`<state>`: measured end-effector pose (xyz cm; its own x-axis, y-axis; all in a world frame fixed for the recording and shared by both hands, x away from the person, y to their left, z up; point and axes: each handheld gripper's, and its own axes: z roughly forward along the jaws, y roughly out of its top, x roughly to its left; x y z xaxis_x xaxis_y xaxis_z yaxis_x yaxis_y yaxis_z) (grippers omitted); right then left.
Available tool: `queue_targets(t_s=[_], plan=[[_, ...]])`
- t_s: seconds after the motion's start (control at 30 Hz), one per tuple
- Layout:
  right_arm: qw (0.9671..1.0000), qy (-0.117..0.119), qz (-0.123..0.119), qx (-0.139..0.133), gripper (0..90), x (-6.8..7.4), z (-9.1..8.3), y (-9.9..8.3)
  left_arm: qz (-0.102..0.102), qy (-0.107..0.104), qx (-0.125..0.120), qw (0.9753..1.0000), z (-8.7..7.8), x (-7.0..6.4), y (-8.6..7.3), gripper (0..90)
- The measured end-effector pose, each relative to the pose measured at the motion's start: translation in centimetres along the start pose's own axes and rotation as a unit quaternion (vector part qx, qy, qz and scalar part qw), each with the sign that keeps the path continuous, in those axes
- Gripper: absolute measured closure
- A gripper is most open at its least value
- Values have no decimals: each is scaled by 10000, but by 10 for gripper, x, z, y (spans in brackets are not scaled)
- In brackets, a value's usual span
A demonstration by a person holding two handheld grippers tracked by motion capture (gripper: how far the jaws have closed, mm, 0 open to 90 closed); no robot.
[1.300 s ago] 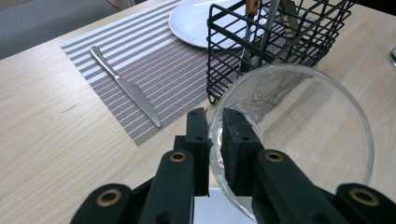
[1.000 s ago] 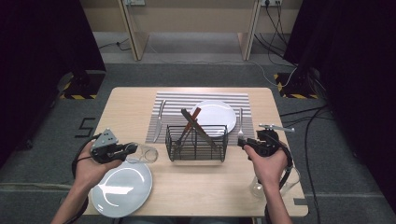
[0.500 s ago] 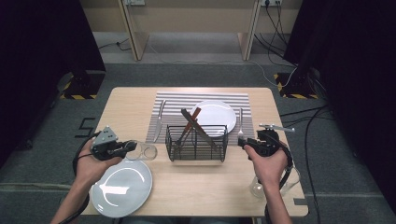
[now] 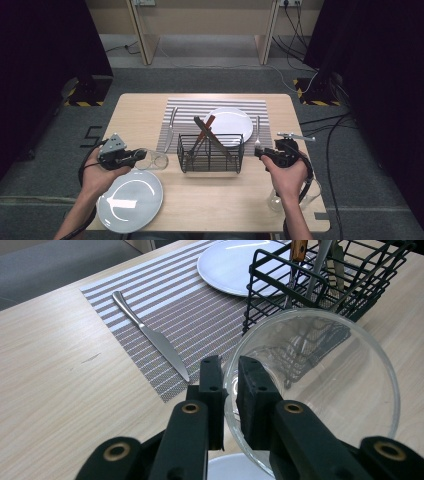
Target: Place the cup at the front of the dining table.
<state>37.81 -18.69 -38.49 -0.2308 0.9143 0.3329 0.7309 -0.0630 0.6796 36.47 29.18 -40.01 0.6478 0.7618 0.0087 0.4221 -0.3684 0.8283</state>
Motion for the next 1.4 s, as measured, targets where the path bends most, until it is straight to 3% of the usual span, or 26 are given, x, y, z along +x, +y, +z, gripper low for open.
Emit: queue_targets(t_s=[1.4], plan=[[10000, -13, 20, -57, 582, -2, -3, 0, -104, 137, -94, 9998, 13, 10, 6, 811]])
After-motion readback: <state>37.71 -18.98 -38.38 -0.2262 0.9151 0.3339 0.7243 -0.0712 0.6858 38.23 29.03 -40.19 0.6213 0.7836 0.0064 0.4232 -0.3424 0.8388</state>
